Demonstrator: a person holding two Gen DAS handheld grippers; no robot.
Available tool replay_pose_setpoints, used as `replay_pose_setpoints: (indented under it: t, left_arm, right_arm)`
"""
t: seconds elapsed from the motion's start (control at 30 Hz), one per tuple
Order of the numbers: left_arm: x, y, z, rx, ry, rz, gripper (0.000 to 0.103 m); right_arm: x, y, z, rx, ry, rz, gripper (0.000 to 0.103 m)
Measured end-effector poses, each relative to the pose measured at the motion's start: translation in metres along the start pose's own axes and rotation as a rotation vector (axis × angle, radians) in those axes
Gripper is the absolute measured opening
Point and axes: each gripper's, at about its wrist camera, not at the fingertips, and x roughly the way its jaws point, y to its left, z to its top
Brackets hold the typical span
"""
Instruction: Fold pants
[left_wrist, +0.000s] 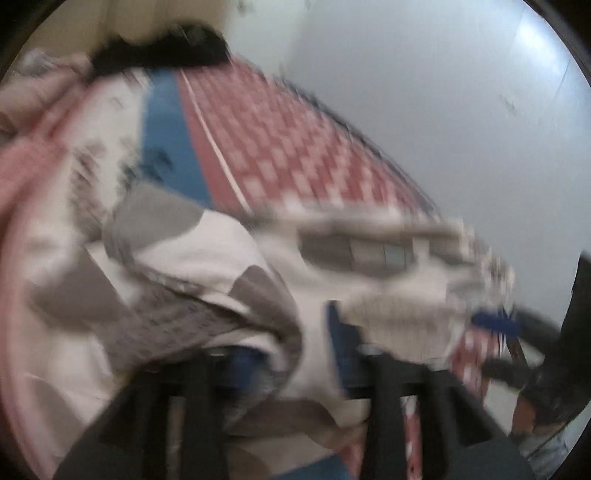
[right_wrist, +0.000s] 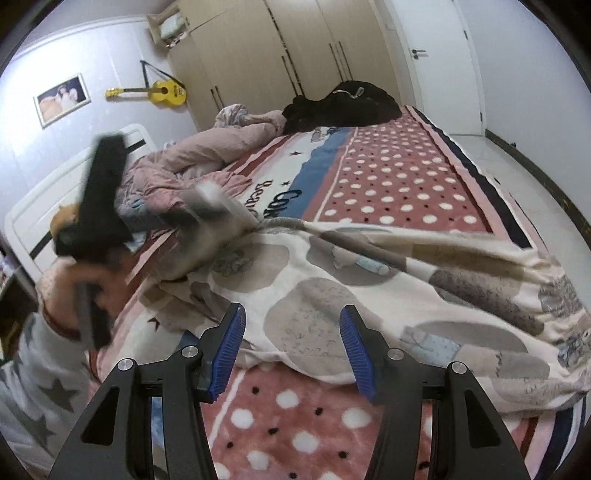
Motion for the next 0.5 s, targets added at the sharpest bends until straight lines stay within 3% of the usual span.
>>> replay_pose_setpoints:
  t: [0.1,0.2,0.27,0.3,0.37,0.43,0.5]
  left_arm:
    - [-0.023,0.000,-0.010,0.002,-0.030,-0.060,0.061]
    - [-0.079,0.016,-0.015,-0.034,-0.105,-0.147,0.081]
    - [-0.105,0.018,-0.019,-0.023,-0.157,-0.142,0.085]
    - [-0.118,0.023,-0.023,-0.020,-0.179,-0.119,0.085]
    - [-0.144,0.046,-0.036,-0.036,-0.214,-0.004,0.085]
    - [-0.150,0.067,-0.046,-0.046,-0.226,0.119,0.085]
    - [-0.143,0.084,-0.056,-0.076,-0.200,0.169,0.085]
  right_arm:
    - [0.005,-0.005,-0.005,0.002,0.024,-0.009,0.049]
    - [0.013,-0.006,-0.004,-0.002,0.044,-0.012,0.049]
    - [0.022,0.000,0.002,-0.012,0.048,0.001,0.051]
    - [0.026,0.003,0.004,-0.017,0.047,0.006,0.051]
    - [0.039,0.019,0.014,-0.043,0.036,0.026,0.059]
    - [0.052,0.040,0.025,-0.079,0.021,0.047,0.062]
    - [0.071,0.065,0.037,-0.133,0.010,0.056,0.069]
